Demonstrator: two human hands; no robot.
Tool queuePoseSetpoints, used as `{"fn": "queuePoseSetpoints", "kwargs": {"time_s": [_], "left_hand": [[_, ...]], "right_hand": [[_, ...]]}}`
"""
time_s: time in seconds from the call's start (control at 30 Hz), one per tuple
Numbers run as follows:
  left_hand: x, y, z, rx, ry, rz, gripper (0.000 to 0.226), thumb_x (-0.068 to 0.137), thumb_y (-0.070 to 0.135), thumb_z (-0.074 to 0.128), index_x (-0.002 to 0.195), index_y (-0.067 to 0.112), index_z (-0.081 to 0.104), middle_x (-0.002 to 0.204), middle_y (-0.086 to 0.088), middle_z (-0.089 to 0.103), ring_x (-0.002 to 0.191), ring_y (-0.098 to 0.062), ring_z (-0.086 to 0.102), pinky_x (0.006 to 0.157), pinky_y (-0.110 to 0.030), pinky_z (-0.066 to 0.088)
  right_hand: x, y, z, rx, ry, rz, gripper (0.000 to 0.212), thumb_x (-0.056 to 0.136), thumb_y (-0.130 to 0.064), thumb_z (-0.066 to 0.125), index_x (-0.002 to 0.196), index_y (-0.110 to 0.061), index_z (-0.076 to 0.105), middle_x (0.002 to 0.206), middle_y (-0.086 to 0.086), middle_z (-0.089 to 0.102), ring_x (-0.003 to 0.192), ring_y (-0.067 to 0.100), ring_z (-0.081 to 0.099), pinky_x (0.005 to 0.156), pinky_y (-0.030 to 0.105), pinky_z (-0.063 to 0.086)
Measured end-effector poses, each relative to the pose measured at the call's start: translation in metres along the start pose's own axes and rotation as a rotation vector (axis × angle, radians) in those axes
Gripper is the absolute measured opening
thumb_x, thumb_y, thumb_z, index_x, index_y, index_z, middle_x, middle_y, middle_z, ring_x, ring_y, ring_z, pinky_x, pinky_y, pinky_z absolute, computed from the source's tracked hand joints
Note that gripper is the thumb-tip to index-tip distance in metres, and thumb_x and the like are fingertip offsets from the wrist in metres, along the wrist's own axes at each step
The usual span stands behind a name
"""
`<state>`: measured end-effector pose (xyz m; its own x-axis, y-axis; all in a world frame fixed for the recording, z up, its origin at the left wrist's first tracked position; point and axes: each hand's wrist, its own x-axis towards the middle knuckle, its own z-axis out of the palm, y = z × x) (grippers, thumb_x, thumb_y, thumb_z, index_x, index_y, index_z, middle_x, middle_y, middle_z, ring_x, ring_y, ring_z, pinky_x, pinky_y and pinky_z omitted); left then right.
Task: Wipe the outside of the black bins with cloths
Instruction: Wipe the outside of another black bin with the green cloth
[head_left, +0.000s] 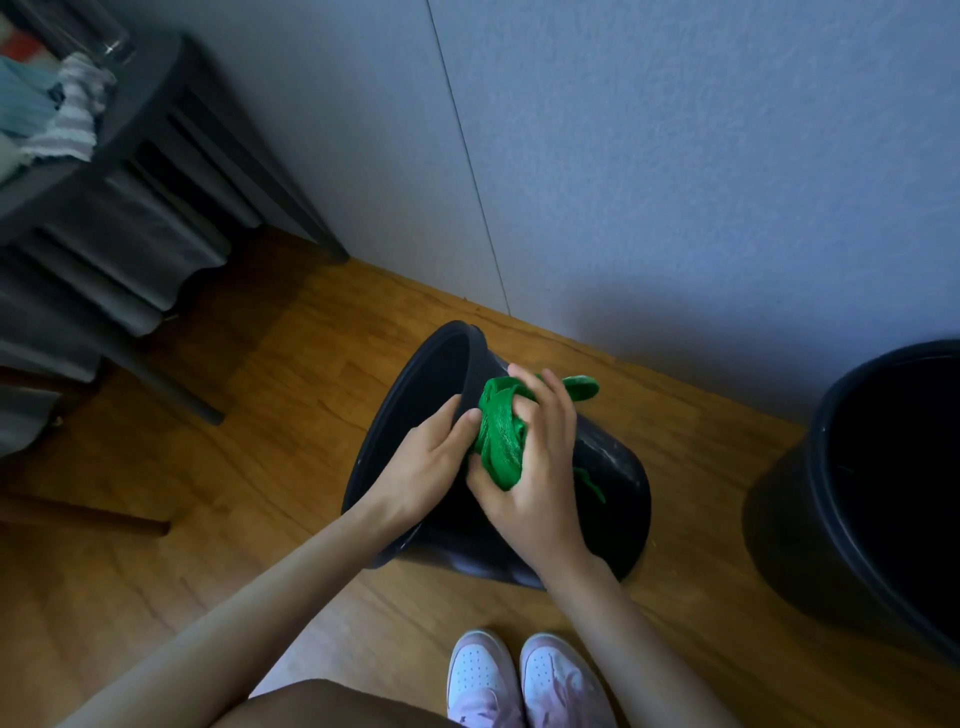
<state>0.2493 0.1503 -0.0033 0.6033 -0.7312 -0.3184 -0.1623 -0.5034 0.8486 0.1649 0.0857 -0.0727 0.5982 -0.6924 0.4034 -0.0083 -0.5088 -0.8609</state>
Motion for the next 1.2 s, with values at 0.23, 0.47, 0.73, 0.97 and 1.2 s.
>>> {"fn": "queuePoseSetpoints", "kwargs": {"time_s": [0.23, 0.47, 0.73, 0.97, 1.2], "left_hand": [[-0.007, 0.002, -0.002, -0.015, -0.036, 0.002, 0.021, 0.1, 0.028, 0.036, 0.091, 0.041, 0.05, 0.08, 0.034, 0.064, 0.079, 0.025, 0.055, 0.071, -0.002, 0.043], [-0.007, 0.005, 0.0, -0.007, -0.08, -0.004, 0.022, 0.099, 0.031, 0.036, 0.104, 0.037, 0.056, 0.097, 0.015, 0.067, 0.092, 0.013, 0.06, 0.077, -0.008, 0.045], [-0.007, 0.0, 0.0, 0.06, -0.09, 0.015, 0.026, 0.098, 0.035, 0.038, 0.107, 0.023, 0.059, 0.101, 0.001, 0.068, 0.097, -0.013, 0.064, 0.084, -0.033, 0.052], [-0.006, -0.001, -0.002, 0.02, -0.084, -0.019, 0.025, 0.098, 0.032, 0.038, 0.113, 0.028, 0.058, 0.102, 0.009, 0.069, 0.095, -0.003, 0.065, 0.076, -0.017, 0.051], [-0.002, 0.002, 0.0, 0.007, -0.092, -0.03, 0.03, 0.098, 0.034, 0.036, 0.121, 0.028, 0.055, 0.11, 0.009, 0.067, 0.101, 0.0, 0.062, 0.084, -0.019, 0.049]], "right_hand": [[0.018, 0.044, -0.013, 0.014, -0.026, 0.248, 0.055, 0.074, -0.029, 0.054, 0.125, -0.011, 0.042, 0.134, 0.01, 0.042, 0.132, 0.025, 0.033, 0.111, 0.024, 0.022], [-0.001, 0.113, -0.052, -0.099, -0.061, 0.646, 0.082, 0.062, -0.045, 0.042, 0.129, 0.002, 0.045, 0.132, 0.019, 0.045, 0.126, 0.034, 0.039, 0.108, 0.034, 0.026], [0.004, 0.019, -0.013, 0.048, -0.003, 0.098, 0.043, 0.076, -0.025, 0.054, 0.116, -0.016, 0.041, 0.135, 0.01, 0.042, 0.137, 0.024, 0.026, 0.115, 0.03, 0.018], [0.029, 0.073, -0.015, 0.084, -0.006, 0.394, 0.063, 0.07, -0.028, 0.055, 0.126, -0.003, 0.044, 0.126, 0.007, 0.043, 0.12, 0.017, 0.039, 0.104, 0.012, 0.025], [-0.029, 0.144, -0.059, -0.114, 0.136, 0.834, 0.052, 0.078, 0.001, 0.062, 0.126, 0.004, 0.042, 0.126, 0.022, 0.043, 0.119, 0.037, 0.041, 0.103, 0.038, 0.03]]}}
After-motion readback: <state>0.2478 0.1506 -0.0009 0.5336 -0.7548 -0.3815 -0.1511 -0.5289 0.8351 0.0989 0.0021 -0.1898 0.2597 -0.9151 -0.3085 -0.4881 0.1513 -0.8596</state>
